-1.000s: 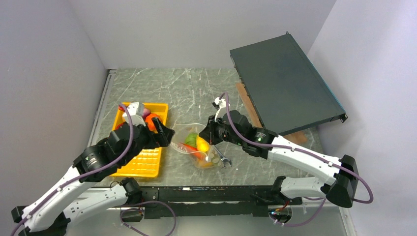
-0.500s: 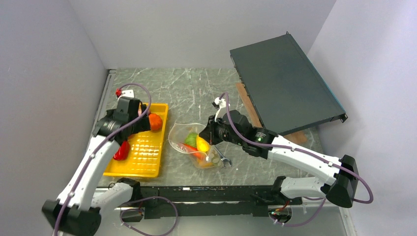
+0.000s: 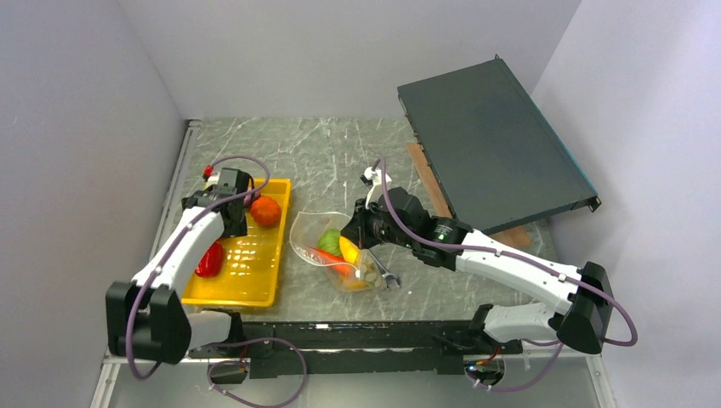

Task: Place the food in the zip-top bag and seal the zipper
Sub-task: Pick up the fake vegetable from the bin, then place the fake vegetable in the zipper food storage bag.

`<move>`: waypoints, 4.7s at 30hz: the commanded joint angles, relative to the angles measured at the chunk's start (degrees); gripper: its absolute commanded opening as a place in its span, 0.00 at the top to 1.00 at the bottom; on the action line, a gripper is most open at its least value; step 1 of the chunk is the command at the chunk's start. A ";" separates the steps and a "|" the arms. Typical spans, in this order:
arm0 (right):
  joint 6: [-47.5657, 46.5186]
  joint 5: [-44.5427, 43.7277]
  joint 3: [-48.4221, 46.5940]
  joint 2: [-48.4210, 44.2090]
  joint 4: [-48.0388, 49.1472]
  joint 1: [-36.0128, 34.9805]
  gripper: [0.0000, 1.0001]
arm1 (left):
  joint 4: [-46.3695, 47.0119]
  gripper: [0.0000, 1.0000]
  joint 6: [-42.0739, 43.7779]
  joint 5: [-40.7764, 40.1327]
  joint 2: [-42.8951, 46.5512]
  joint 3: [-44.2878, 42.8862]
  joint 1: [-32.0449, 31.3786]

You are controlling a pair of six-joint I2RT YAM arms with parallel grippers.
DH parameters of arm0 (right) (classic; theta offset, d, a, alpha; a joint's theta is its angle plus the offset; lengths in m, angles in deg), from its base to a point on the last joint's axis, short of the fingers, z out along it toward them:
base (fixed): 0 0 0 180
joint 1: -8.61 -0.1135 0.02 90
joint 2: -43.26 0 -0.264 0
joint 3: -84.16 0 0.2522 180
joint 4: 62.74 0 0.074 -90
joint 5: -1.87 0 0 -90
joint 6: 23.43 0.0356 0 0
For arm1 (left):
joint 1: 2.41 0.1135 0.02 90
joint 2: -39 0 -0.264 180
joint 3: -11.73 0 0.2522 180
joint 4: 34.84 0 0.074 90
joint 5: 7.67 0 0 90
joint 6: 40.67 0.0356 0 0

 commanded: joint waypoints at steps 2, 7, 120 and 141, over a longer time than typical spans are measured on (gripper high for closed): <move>-0.04 1.25 -2.51 0.23 1.31 0.27 1.00 | -2.45 0.00 -1.67 -2.15 -10.71 -4.55 1.19; 0.25 1.30 -2.03 -0.40 1.13 0.26 1.00 | -0.04 0.00 0.19 5.74 -14.10 -5.10 6.37; 3.10 5.51 -7.45 6.31 -0.19 0.18 1.00 | 47.79 0.33 9.45 83.85 37.32 21.60 -9.26; 2.79 4.61 -4.73 2.17 -1.07 0.26 1.00 | 37.55 0.00 13.95 64.30 42.40 17.77 -12.01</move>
